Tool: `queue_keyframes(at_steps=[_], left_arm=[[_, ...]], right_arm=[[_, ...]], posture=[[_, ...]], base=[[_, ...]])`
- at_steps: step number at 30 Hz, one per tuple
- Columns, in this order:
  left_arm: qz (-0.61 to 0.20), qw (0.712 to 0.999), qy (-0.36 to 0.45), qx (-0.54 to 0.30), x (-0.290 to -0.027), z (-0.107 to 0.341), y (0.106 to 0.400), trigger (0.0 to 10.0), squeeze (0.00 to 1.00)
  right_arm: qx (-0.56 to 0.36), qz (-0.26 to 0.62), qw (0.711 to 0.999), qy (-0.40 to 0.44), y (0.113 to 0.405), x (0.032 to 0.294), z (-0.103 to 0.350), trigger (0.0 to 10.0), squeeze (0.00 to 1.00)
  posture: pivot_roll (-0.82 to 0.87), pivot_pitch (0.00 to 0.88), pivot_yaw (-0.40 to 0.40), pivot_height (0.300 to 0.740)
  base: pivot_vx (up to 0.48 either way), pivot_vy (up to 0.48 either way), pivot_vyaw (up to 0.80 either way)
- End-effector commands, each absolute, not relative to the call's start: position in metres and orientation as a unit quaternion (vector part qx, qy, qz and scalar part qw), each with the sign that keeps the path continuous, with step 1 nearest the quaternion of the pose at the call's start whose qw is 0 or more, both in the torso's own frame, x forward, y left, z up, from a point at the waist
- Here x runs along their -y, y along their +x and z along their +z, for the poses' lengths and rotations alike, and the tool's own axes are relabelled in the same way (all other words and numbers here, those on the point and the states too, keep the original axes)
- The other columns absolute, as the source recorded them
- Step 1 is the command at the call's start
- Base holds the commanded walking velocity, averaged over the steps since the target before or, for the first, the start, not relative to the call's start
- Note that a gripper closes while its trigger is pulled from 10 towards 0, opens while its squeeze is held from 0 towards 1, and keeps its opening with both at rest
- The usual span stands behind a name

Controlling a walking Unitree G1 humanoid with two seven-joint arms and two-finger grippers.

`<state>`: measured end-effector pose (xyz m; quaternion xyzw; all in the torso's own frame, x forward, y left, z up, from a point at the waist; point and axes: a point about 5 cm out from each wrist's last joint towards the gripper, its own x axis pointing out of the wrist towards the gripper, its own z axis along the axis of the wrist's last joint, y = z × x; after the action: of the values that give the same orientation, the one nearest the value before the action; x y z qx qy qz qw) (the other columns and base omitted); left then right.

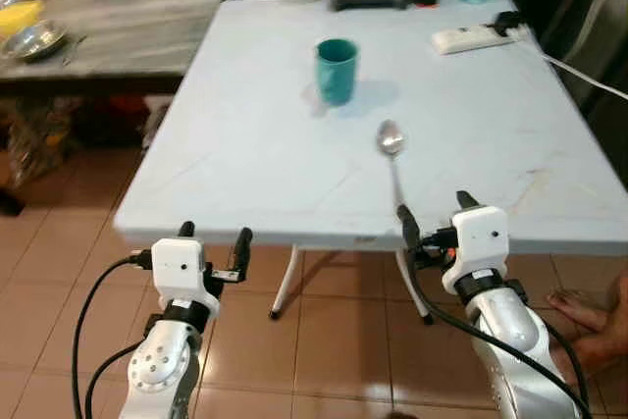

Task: Setting the table

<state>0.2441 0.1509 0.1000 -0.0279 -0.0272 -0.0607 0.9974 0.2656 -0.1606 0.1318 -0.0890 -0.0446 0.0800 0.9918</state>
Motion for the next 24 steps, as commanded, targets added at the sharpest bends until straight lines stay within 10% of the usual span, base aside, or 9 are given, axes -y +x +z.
queue_keyframes(at_steps=[1, 24], left_arm=[[-0.072, 0.996, -0.034, 0.029, -0.145, 0.101, 0.244, 10.0, 0.0], [-0.169, 0.985, -0.026, 0.013, -0.139, 0.098, 0.23, 10.0, 0.0]], right_arm=[[0.041, 0.07, 0.993, -0.091, 0.264, 0.166, 0.131, 10.0, 0.0], [0.041, 0.07, 0.997, 0.005, 0.28, 0.144, 0.15, 10.0, 0.0]], posture=[[-0.16, 0.154, 0.104, 0.74], [-0.16, 0.168, 0.127, 0.74]], base=[[0.345, 0.0, 0.0], [0.013, 0.0, 0.0]])
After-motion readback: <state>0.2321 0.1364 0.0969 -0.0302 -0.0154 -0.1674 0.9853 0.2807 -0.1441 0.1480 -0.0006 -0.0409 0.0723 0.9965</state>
